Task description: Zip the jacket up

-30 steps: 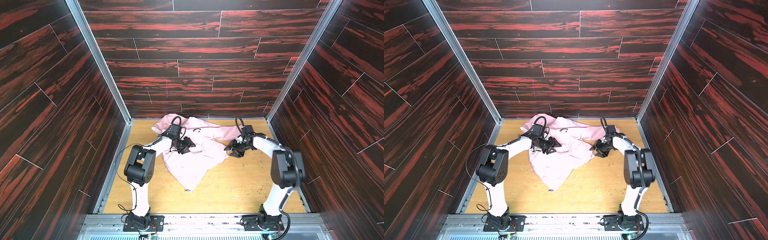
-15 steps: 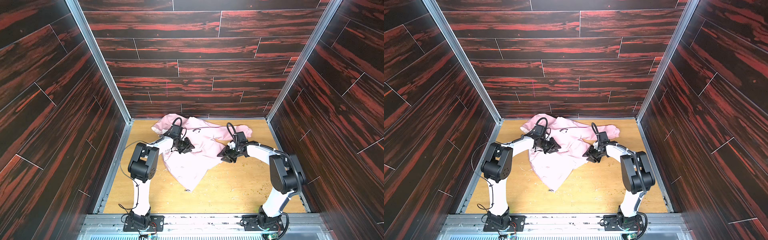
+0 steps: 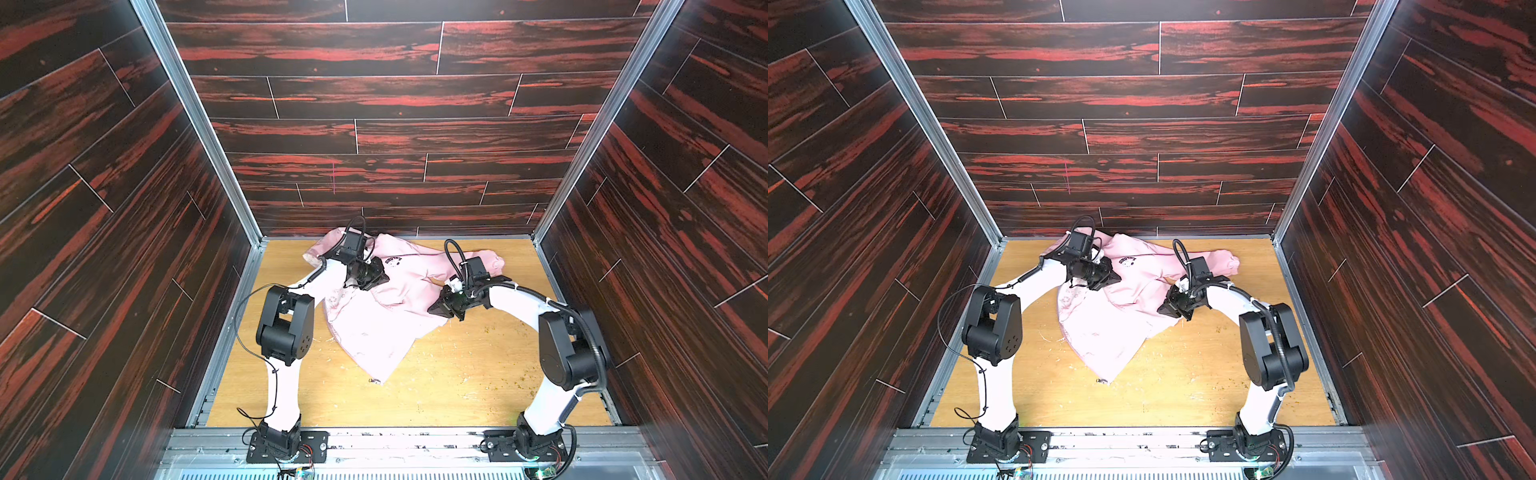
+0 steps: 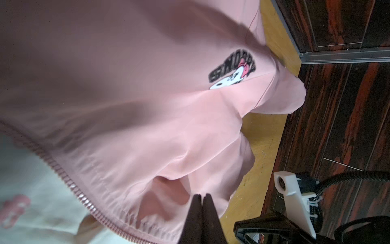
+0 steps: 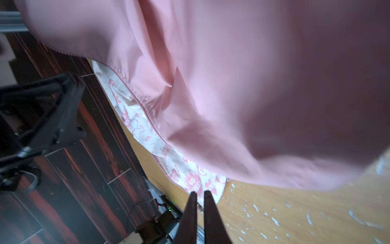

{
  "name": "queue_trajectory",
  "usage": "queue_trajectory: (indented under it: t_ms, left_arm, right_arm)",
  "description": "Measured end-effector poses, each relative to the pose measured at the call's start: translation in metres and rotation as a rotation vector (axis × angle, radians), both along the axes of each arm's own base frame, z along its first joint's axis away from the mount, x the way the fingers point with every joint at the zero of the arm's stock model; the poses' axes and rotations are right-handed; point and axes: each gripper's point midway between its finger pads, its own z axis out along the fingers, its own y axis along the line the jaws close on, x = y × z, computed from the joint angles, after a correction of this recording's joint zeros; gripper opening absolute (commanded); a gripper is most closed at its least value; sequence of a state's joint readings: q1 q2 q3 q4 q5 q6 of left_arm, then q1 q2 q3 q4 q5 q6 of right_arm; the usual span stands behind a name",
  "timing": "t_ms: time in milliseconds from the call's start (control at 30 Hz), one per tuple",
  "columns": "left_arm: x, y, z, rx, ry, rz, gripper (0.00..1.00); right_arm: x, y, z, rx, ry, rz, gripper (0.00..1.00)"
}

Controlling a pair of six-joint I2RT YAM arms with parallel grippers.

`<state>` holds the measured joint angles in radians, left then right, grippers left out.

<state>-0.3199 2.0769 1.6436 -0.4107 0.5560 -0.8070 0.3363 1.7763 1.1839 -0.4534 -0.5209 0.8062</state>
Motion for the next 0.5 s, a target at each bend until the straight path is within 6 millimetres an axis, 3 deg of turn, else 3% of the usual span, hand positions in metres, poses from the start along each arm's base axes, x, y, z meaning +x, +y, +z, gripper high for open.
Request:
queue_trajectory:
  t_ms: [133, 333, 500]
  left_arm:
    - [-0.009, 0.005, -0.011, 0.016, 0.041, 0.011, 0.38]
    - [-0.040, 0.016, -0.042, 0.024, 0.143, 0.057, 0.40]
    - [-0.054, 0.020, -0.055, 0.012, 0.178, 0.091, 0.41]
  right_arm:
    - [-0.002, -0.011, -0.001, -0.042, -0.012, -0.028, 0.38]
    - [-0.005, -0.030, -0.026, -0.112, 0.020, -0.096, 0.43]
    - [0.006, -0.039, -0.030, -0.149, -0.016, -0.135, 0.46]
